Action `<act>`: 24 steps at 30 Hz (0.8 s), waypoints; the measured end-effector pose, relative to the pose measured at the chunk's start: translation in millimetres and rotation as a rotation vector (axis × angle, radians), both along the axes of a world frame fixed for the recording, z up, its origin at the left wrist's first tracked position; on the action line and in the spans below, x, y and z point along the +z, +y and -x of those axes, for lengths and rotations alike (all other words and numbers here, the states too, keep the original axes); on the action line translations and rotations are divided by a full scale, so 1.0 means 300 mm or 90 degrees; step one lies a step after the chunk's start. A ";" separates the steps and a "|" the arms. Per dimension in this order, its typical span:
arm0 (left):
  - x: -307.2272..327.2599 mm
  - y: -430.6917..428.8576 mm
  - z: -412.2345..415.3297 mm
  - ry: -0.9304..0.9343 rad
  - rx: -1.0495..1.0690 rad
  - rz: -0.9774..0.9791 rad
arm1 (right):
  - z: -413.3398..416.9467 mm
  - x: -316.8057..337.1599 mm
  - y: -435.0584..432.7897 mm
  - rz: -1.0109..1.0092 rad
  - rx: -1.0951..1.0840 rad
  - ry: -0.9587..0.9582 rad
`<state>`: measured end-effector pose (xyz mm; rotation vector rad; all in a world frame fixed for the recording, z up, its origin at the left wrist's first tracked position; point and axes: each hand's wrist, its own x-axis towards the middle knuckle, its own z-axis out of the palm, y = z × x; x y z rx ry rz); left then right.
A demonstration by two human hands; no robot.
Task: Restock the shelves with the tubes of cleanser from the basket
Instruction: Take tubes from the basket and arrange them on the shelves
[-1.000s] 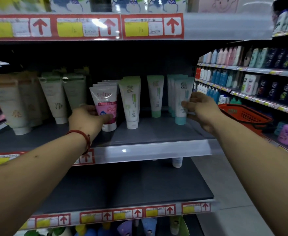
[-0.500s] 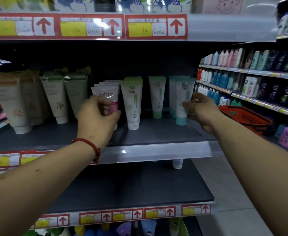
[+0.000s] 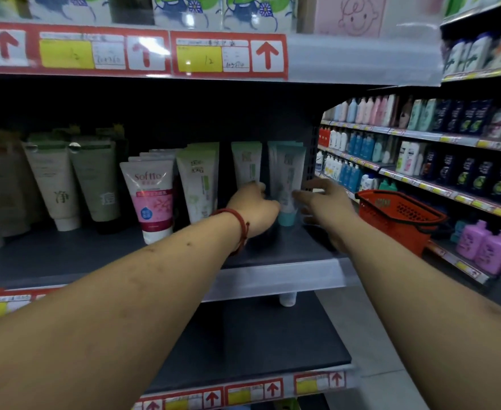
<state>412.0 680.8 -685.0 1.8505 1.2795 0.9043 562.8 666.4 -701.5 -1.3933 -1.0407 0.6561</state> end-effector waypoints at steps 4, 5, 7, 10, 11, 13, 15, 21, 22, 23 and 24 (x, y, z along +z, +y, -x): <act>-0.031 0.047 -0.064 0.018 0.003 0.038 | -0.001 -0.008 -0.005 -0.007 0.023 -0.057; -0.038 0.052 -0.071 0.004 0.004 0.040 | -0.002 -0.007 -0.003 -0.011 0.021 -0.078; -0.051 0.056 -0.077 -0.028 0.005 0.042 | -0.006 -0.003 0.002 -0.014 0.025 -0.105; -0.074 0.066 -0.067 -0.078 0.012 0.043 | -0.014 -0.004 0.013 -0.010 0.027 -0.118; -0.080 0.070 -0.062 -0.090 0.009 0.042 | -0.016 -0.007 0.015 -0.009 0.030 -0.119; -0.083 0.064 -0.051 -0.102 0.013 0.039 | -0.017 -0.012 0.016 -0.007 0.035 -0.121; -0.083 0.058 -0.045 -0.107 0.010 0.036 | -0.014 -0.013 0.013 -0.005 0.031 -0.123; -0.074 0.036 -0.021 -0.077 -0.022 0.032 | 0.008 -0.003 -0.015 0.042 0.008 -0.188; -0.068 0.026 -0.008 -0.063 -0.023 0.028 | 0.016 -0.001 -0.026 0.049 -0.005 -0.212; -0.061 0.009 0.011 -0.051 -0.025 0.024 | 0.027 0.003 -0.044 0.055 -0.018 -0.238; -0.054 -0.011 0.035 -0.038 -0.026 0.015 | 0.037 0.008 -0.067 0.064 -0.034 -0.266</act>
